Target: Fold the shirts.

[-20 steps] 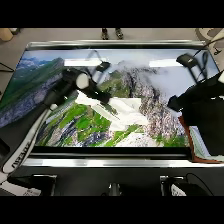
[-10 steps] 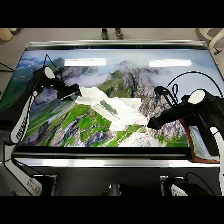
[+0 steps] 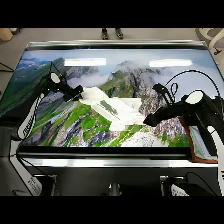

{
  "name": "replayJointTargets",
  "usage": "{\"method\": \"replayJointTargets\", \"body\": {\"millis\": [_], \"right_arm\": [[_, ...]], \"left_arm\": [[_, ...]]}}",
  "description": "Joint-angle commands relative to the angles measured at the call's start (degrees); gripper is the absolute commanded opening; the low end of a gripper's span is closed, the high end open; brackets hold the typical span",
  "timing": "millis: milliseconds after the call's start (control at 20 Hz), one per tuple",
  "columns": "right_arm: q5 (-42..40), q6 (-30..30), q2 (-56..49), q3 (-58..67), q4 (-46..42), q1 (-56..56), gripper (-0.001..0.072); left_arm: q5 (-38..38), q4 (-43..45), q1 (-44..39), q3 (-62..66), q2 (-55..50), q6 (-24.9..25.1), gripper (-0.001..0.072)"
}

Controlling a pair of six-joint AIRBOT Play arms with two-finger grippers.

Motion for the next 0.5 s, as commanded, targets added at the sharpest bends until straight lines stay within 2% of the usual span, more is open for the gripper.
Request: {"method": "replayJointTargets", "body": {"millis": [0, 100, 200, 250, 300, 350, 450], "right_arm": [[-6.08, -1.03, -3.23, -0.02, 1.11, 0.00, 0.0697], [-5.95, -1.27, -6.10, -0.02, 1.38, 0.00, 0.0638], [-2.54, -4.50, -8.02, -0.02, 3.45, 0.00, 0.0506], [-0.92, -6.49, -8.11, -0.02, 4.15, 0.00, 0.0361], [0.50, -7.34, -7.91, 0.20, 4.07, -0.02, 0.0058], [1.86, -7.56, -7.80, 0.92, 3.67, -0.02, 0.0020], [5.20, -8.15, -7.08, 5.20, 2.29, -0.07, 0.0016]], "left_arm": [[1.16, -0.66, -0.72, 0.28, -0.04, 0.15, 0.0035], [0.92, -0.66, -1.20, 0.28, 0.72, 2.60, 0.0034], [1.20, -0.63, -1.44, 0.28, 2.32, 3.45, 0.0034], [1.55, -0.61, -1.46, 0.28, 3.45, 4.31, 0.0034], [1.88, -0.61, -1.44, 0.31, 4.94, 6.19, 0.0034], [1.95, -0.59, -1.40, 0.44, 6.82, 8.07, 0.0034], [2.01, -0.57, -1.40, 1.60, 11.78, 11.72, 0.0033]]}}
